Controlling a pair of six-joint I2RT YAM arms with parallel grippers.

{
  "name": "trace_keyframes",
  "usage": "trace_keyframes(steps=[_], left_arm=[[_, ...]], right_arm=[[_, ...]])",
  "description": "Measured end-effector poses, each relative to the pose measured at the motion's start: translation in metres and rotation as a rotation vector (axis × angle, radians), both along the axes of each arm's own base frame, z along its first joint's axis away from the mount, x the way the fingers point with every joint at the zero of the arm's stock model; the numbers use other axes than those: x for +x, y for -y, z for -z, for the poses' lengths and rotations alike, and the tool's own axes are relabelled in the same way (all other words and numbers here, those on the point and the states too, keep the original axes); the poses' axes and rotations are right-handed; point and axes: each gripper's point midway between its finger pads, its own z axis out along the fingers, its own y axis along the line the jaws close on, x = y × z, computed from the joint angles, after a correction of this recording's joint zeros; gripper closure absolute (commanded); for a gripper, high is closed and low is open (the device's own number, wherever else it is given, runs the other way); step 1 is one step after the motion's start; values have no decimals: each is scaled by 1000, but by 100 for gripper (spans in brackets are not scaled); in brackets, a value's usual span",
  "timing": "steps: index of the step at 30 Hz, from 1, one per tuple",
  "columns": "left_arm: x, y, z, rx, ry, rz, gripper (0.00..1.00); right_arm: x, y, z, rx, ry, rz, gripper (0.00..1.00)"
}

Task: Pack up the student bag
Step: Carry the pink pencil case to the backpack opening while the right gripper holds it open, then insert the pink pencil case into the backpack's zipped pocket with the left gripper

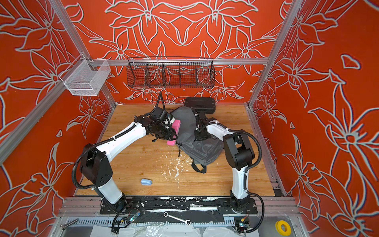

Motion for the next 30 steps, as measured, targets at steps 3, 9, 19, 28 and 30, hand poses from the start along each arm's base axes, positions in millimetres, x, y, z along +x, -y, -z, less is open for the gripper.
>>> trace_keyframes(steps=[3,9,19,28,30], left_arm=[[-2,8,-1,2,5,27,57],[-7,28,6,-1,-12,99,58],[-32,59,21,6,-68,285,60],[-56,95,56,123,-132,479,62],[-63,97,63,156,-152,500,62]], right_arm=[[-25,5,-5,0,-33,-61,100],[-42,6,-41,63,40,-148,100],[-62,23,-81,169,169,-184,100],[-67,15,-94,230,232,-222,100],[-68,15,-96,235,246,-228,100]])
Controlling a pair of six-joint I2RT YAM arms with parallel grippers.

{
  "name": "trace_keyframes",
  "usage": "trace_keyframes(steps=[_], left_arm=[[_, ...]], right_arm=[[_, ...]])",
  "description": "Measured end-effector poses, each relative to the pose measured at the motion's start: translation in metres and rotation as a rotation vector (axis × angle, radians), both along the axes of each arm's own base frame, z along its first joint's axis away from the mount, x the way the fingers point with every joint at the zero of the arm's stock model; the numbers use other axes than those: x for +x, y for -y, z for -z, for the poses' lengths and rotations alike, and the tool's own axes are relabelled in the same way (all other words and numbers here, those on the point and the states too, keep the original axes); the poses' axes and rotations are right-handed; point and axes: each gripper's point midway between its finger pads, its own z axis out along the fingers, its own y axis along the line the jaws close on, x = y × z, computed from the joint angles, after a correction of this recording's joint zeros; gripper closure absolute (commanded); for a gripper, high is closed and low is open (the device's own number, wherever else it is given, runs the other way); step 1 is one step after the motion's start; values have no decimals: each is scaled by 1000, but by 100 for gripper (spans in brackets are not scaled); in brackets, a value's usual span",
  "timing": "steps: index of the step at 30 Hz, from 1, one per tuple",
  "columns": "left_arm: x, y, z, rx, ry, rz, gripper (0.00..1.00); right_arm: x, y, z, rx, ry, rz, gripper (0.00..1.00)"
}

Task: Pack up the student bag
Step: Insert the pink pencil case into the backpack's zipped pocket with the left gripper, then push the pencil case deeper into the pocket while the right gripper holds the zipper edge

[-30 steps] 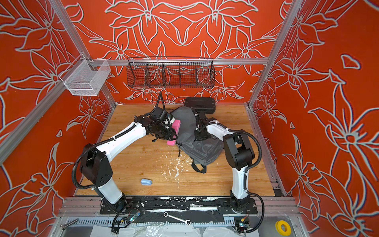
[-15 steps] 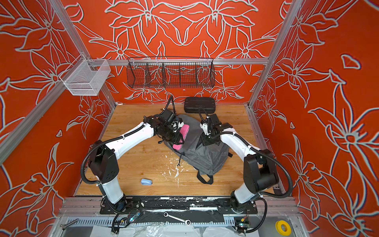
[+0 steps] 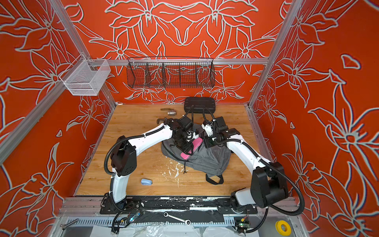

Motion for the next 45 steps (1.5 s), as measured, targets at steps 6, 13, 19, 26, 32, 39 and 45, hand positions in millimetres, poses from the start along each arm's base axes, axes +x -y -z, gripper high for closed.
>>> trace_keyframes(steps=[6,13,19,26,32,39,45], left_arm=[[6,-5,8,90,8,8,62],[22,-3,11,214,67,15,61],[23,8,7,230,113,33,35],[28,-2,22,281,104,-20,2],[27,-26,18,234,95,-103,2],[24,-56,-12,196,177,-98,8],[22,-51,9,206,164,-2,14]], right_arm=[[-7,-6,-5,57,42,-46,100],[-11,-23,-2,136,42,-131,100],[-8,-32,6,182,26,-158,100],[-4,-37,22,201,-19,-167,100],[-3,-36,31,204,-46,-160,100],[-2,-36,38,198,-82,-158,100],[-2,-37,41,197,-103,-160,100]])
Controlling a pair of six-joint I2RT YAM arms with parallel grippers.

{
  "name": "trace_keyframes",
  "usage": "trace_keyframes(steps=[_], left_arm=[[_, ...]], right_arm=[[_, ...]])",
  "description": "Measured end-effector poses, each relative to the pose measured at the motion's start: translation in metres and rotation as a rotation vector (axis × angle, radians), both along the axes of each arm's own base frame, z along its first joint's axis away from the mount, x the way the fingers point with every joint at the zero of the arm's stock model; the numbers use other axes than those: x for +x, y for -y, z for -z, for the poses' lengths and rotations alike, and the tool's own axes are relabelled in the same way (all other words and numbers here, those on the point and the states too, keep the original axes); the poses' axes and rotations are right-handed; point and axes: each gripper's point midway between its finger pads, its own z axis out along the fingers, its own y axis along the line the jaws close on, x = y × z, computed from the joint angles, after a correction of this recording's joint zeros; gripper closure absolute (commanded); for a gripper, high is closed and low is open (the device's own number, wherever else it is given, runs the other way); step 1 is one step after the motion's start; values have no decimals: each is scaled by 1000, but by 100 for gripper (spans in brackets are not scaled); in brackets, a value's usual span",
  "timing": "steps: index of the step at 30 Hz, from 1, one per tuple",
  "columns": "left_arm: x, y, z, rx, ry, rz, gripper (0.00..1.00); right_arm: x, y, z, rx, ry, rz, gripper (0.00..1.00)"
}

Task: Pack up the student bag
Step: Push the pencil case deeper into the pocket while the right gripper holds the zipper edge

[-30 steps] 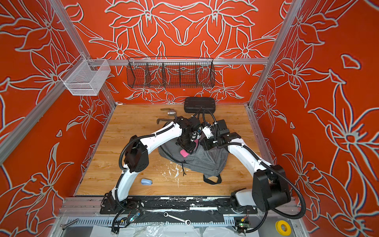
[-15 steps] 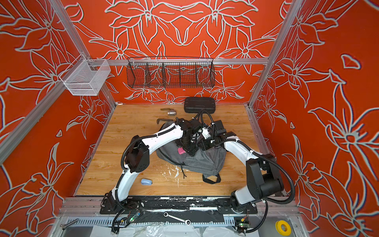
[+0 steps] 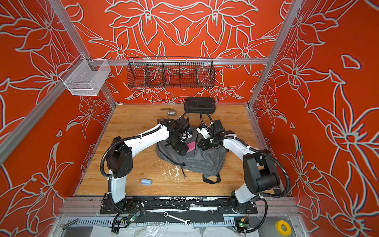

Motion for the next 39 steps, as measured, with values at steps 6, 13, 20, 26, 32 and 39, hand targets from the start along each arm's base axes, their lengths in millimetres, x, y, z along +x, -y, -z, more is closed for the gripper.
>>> trace_keyframes(steps=[6,13,20,26,32,39], left_arm=[[13,12,24,13,-7,52,30],[12,13,45,25,-47,83,52],[7,17,44,3,-96,82,71],[4,31,35,-62,-149,45,72],[7,53,20,-146,-214,-6,71],[12,62,28,-160,-278,-123,70]], right_arm=[[0,-1,-3,11,-4,-3,100],[0,-1,-3,15,-7,-5,100],[0,-2,-3,19,-13,-2,100],[1,-4,-4,43,-28,9,100],[1,-8,-9,87,-45,15,100],[-1,-14,-11,125,-64,5,100]])
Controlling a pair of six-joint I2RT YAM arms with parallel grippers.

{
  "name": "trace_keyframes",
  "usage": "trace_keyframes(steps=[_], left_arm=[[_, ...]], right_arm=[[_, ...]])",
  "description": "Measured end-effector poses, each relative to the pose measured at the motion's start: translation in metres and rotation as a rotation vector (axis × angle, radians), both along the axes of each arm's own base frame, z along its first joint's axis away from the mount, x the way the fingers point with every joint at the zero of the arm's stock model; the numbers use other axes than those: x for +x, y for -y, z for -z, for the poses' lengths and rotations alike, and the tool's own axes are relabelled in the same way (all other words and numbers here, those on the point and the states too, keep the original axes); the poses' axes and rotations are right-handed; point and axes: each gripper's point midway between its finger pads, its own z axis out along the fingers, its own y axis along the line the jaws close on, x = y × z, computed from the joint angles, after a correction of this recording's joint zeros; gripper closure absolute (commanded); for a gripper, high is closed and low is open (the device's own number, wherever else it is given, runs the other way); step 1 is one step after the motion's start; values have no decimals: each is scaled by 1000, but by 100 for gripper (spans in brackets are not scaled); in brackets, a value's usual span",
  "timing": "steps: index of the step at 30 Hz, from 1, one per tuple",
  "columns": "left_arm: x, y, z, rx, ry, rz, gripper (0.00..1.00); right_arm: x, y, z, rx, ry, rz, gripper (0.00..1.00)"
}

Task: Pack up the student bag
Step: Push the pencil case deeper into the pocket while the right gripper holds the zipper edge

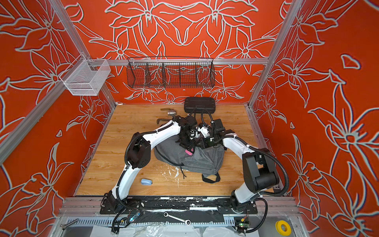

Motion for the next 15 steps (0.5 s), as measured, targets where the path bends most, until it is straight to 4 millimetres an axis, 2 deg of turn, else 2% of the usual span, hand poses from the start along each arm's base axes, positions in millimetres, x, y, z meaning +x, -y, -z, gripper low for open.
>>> trace_keyframes(steps=[5,15], left_arm=[[3,0,8,-40,-67,-138,70],[8,-11,1,-145,-107,-327,66]], right_arm=[[1,-1,5,12,-26,18,100],[2,-10,1,136,-55,48,100]])
